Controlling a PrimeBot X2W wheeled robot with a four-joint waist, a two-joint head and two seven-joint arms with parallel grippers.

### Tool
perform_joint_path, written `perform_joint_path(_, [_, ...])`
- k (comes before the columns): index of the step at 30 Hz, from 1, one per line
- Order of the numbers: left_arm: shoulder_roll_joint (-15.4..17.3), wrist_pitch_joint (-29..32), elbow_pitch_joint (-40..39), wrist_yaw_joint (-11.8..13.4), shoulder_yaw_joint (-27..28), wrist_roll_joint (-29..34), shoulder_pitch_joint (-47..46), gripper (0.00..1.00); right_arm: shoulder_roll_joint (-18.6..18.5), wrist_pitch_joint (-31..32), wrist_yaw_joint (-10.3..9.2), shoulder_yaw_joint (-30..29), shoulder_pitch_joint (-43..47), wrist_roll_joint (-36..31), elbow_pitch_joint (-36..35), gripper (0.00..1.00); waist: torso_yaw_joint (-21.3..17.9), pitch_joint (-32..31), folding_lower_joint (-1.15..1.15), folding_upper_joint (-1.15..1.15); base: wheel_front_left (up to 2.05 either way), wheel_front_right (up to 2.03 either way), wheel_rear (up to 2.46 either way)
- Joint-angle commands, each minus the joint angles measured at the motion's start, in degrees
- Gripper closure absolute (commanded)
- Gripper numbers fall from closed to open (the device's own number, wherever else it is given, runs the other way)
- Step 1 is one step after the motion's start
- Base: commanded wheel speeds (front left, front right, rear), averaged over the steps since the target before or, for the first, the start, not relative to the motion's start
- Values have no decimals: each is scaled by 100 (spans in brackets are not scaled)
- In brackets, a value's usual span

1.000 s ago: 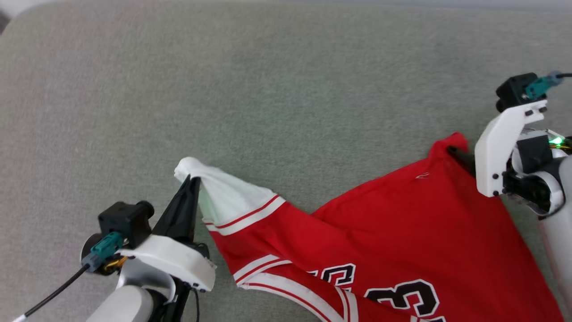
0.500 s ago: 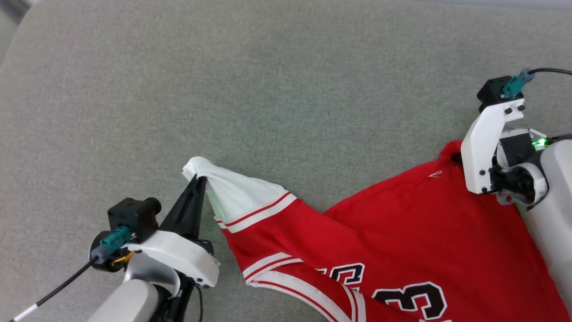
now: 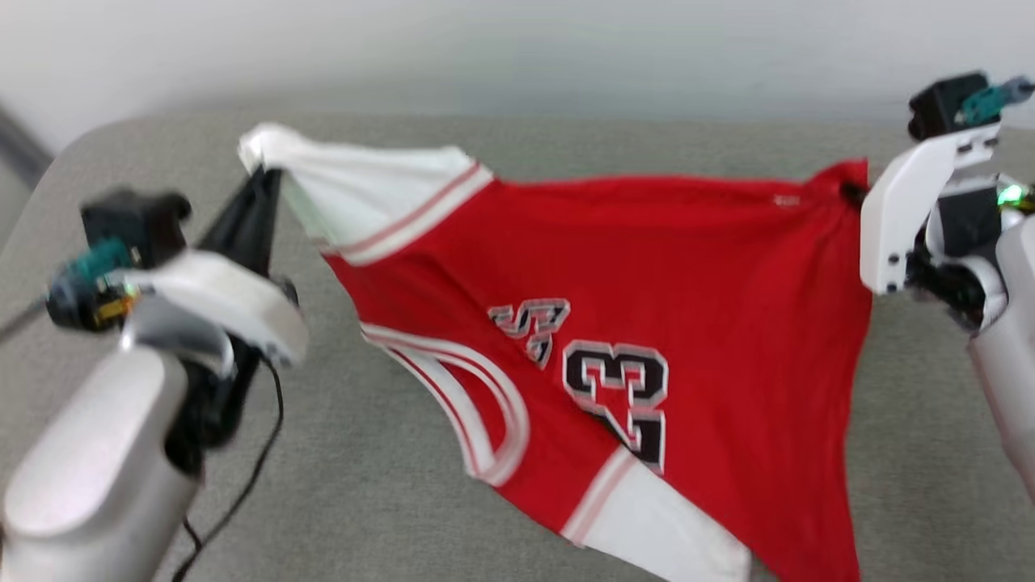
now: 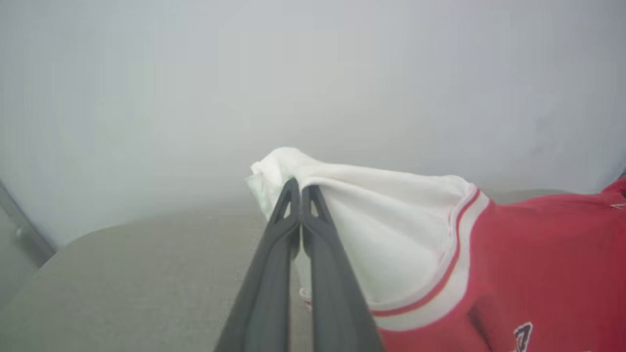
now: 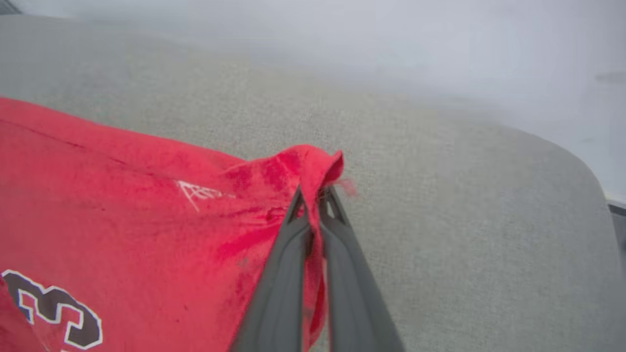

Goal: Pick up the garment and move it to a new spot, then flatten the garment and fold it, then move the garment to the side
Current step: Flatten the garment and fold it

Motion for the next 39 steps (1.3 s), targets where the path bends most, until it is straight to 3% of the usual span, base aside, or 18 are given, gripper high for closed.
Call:
perform_joint_path(1, [-26, 57, 206, -72, 26, 13, -383, 100, 58, -176, -3, -60, -224, -99, 65, 100, -209, -202, 0, 0, 0, 0, 0])
perform_joint_path(6, [-144, 168, 1065, -405, 11, 104, -1581, 100, 195, -603, -2, -241, -810, -362, 345, 100, -404, -180, 0, 0, 0, 0, 0])
perform_joint_path(11, [-187, 124, 1795, -738, 87, 285, -3099, 100, 247, -1059, -3, -544, -1720, -677, 369, 100, -536, 423, 0, 0, 0, 0, 0])
perform_joint_path(23, [-232, -281, 2987, -1102, 159, 864, -6165, 100, 206, -1935, -3, -945, -3893, -1355, 302, 100, -492, 1771, 0, 0, 0, 0, 0])
perform_joint_path(29, [-319, -420, 3544, -1244, 136, 886, -6714, 100, 253, -2082, -3, -820, -4554, -1460, 503, 100, -402, 2364, 0, 0, 0, 0, 0])
perform_joint_path(39, [-659, -752, 4630, -1554, 143, 519, -6464, 100, 348, -2349, -3, -497, -4639, -1287, 1398, 100, -257, 2915, 0, 0, 0, 0, 0])
